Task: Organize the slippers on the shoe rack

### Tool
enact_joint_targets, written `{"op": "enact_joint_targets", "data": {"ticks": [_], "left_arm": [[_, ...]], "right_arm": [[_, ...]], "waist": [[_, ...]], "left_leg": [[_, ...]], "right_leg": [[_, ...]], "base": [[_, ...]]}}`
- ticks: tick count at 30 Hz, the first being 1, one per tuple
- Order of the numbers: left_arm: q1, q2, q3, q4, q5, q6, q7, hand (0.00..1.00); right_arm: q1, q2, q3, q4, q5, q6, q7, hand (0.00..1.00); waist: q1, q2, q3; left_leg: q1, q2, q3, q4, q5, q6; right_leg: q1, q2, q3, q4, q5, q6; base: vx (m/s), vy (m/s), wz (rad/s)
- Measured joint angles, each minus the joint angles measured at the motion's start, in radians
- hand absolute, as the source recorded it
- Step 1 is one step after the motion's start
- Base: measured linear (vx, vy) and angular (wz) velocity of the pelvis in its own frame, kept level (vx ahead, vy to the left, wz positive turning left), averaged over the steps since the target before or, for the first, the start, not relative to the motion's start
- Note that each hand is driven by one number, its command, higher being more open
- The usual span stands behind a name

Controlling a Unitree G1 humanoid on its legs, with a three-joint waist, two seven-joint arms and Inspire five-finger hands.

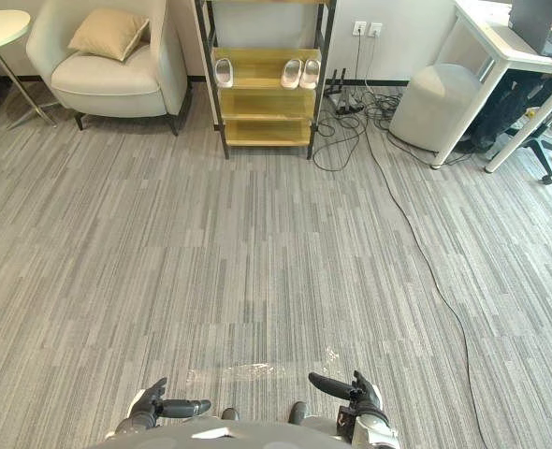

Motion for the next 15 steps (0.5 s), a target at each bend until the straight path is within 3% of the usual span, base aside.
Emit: {"op": "enact_joint_targets", "data": {"ticks": [12, 15], "left_arm": [[-0.001, 0.002, 0.001, 0.007, 0.000, 0.000, 0.002, 1.00], [-0.008, 0.010, 0.001, 0.006, -0.002, 0.000, 0.001, 1.00]], "right_arm": [[-0.003, -0.003, 0.026, -0.001, -0.001, 0.000, 0.002, 1.00], [-0.004, -0.003, 0.058, -0.002, -0.003, 0.001, 0.002, 1.00]], "waist": [[0.001, -0.005, 0.000], [0.016, -0.018, 0.002]], "left_leg": [[-0.009, 0.000, 0.014, 0.001, -0.005, 0.002], [-0.060, 0.000, 0.034, 0.082, -0.052, 0.010]], "right_leg": [[-0.014, 0.000, 0.012, 0.000, 0.000, 0.000], [-0.031, -0.003, 0.033, 0.003, 0.000, 0.000]], "base": [[0.00, 0.000, -0.02], [0.00, 0.010, -0.20]]}}
